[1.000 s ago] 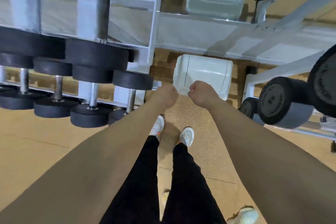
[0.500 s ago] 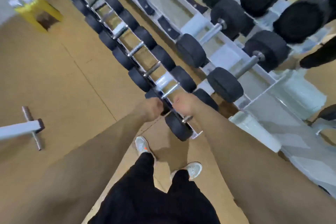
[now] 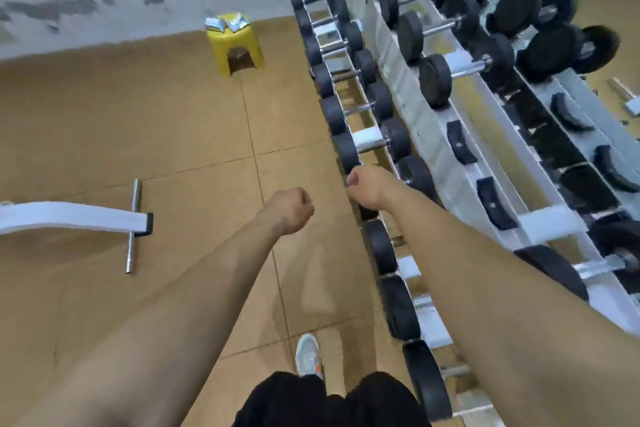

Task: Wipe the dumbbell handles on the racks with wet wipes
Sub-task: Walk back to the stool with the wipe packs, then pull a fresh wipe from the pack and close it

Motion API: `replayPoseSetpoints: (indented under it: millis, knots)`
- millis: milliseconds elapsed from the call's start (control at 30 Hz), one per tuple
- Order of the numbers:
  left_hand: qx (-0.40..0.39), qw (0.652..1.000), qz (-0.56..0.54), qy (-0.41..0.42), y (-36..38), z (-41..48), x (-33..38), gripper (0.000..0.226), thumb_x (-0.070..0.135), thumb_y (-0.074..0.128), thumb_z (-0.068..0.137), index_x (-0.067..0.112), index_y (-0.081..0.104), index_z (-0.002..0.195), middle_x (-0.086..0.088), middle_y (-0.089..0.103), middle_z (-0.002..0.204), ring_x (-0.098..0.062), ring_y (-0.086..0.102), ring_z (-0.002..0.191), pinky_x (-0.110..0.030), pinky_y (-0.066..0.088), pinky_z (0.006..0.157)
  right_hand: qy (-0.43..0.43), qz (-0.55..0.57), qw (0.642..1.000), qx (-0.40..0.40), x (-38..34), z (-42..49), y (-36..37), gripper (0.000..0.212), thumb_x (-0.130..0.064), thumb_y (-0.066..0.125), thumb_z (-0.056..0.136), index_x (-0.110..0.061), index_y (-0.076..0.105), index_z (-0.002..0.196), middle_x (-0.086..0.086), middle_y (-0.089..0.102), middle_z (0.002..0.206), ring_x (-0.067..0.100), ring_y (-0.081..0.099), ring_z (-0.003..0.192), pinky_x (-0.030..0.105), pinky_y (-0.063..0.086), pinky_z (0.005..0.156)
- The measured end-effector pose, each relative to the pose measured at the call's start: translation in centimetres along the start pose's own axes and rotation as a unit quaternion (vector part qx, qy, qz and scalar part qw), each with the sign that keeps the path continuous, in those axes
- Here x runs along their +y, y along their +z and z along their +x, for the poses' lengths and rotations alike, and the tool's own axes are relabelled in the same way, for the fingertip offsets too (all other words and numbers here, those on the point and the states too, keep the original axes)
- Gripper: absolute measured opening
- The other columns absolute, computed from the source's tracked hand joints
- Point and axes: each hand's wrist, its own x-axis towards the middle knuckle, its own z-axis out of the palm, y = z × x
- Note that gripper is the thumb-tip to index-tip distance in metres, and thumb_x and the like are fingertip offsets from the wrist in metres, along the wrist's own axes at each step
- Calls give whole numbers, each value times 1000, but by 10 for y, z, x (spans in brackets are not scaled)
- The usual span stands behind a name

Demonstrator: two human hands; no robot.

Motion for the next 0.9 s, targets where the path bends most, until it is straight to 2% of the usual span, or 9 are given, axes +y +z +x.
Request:
replayPoseSetpoints:
  millis: [133,333,433,667,800,900]
  knots:
    - [39,998,-33,-30,-72,52,-31,13,28,55,97,21,60,106,-4,67,111,-24,60,102,-32,48,87,-38,-18,999,-2,-67,68,-27,24,-17,55,96,-3,68,110,15,69,106,32,65,99,50,55,92]
    - [67,995,-53,-59,-166,149,-64,22,26,57,96,16,65,114,-7,70,116,-27,62,109,-34,50,95,-94,-79,992,-32,-142,190,-70,31,-21,54,101,-5,63,126,14,65,123,30,60,114,42,50,99]
    - [82,992,-62,-75,-218,210,-75,27,27,56,98,14,63,121,-8,67,122,-29,60,113,-35,49,98,-110,-92,989,-39,-173,265,-98,30,-22,55,100,-7,64,126,13,66,121,29,60,111,40,51,96]
    - [103,982,-93,-131,-340,340,-87,28,29,56,101,15,62,124,-7,66,123,-25,60,111,-35,48,91,-131,-81,985,-75,-258,419,-184,23,-20,56,101,-7,65,118,17,67,118,29,64,106,43,54,96]
    - [100,981,-94,-134,-402,413,-98,27,29,56,101,15,63,123,-7,66,121,-26,60,112,-36,48,94,-141,-87,982,-93,-311,505,-216,24,-19,57,100,-6,64,120,17,67,120,30,63,109,42,53,98]
    - [99,980,-109,-134,-446,480,-116,17,29,59,99,19,63,112,-6,67,116,-22,58,101,-32,44,85,-146,-102,978,-109,-353,580,-235,28,-20,57,100,-4,64,122,17,66,120,31,62,111,42,51,99]
